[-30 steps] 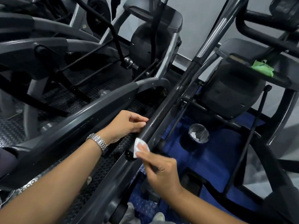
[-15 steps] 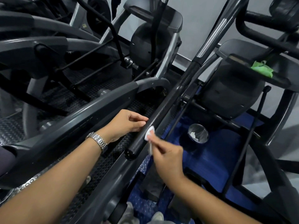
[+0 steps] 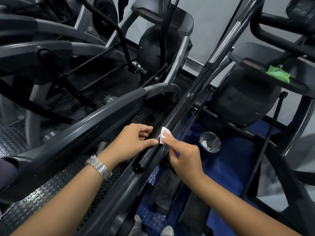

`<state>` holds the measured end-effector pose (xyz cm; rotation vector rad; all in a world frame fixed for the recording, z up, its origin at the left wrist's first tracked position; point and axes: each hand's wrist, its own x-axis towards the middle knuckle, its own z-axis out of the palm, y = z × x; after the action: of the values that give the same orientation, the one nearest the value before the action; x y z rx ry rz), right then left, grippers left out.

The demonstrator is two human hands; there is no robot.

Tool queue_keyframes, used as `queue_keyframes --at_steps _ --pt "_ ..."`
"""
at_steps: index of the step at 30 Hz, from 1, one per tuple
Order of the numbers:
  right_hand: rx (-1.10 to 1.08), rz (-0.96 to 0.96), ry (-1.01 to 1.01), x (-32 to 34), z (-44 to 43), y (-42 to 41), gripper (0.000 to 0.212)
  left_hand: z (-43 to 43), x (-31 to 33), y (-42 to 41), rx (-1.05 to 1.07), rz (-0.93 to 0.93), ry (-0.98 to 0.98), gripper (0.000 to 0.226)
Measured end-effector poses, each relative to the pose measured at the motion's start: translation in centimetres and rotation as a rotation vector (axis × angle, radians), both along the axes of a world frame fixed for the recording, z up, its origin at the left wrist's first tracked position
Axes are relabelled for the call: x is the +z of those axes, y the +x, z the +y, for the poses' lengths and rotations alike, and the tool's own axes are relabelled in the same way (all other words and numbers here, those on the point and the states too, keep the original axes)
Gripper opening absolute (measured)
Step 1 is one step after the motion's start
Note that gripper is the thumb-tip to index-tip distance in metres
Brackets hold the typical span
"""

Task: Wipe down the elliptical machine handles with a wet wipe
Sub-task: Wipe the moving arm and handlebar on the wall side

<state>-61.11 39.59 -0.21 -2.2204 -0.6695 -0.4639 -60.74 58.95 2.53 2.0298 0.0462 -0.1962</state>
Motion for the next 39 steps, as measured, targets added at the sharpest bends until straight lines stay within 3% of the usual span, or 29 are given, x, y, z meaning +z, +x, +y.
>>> queue_keyframes --at_steps 4,7,11,17,20,26,31,36,39 --pt "0.031 -0.134 -0.086 0.5 -0.7 1.9 0.037 -1.8 0.5 -2.3 0.18 -0.187 0.188 0.04" --pt "0.013 -0.13 -0.085 1.0 0.1 2.8 0.039 -2.5 0.4 -2.9 0.23 -0.221 0.234 0.032" --pt "0.145 -0.153 -0.121 0.6 -0.6 1.5 0.045 -2.7 0.2 -3.2 0.233 -0.274 0.253 0.031" --pt "0.105 -0.099 -0.11 1.6 0.4 3.8 0.032 -3.7 0.6 -4.2 0.176 -0.375 0.455 0.025" --pt "0.207 -0.119 -0.143 1.1 -0.3 2.5 0.03 -3.9 0.8 -4.3 0.181 -0.369 0.477 0.021" --pt "0.116 -0.094 -0.095 1.8 -0.1 5.2 0.03 -3.7 1.3 -3.9 0.184 -0.312 0.458 0.029" --pt "0.272 -0.116 -0.131 1.2 -0.7 3.2 0.028 -3.7 1.4 -3.7 0.207 -0.278 0.455 0.029" --pt "0.141 -0.074 -0.054 1.8 -1.1 6.4 0.03 -3.9 1.5 -3.5 0.226 -0.241 0.456 0.029" --pt "0.205 -0.088 -0.133 1.2 0.0 5.1 0.031 -4.0 1.9 -3.1 0.246 -0.217 0.462 0.022"
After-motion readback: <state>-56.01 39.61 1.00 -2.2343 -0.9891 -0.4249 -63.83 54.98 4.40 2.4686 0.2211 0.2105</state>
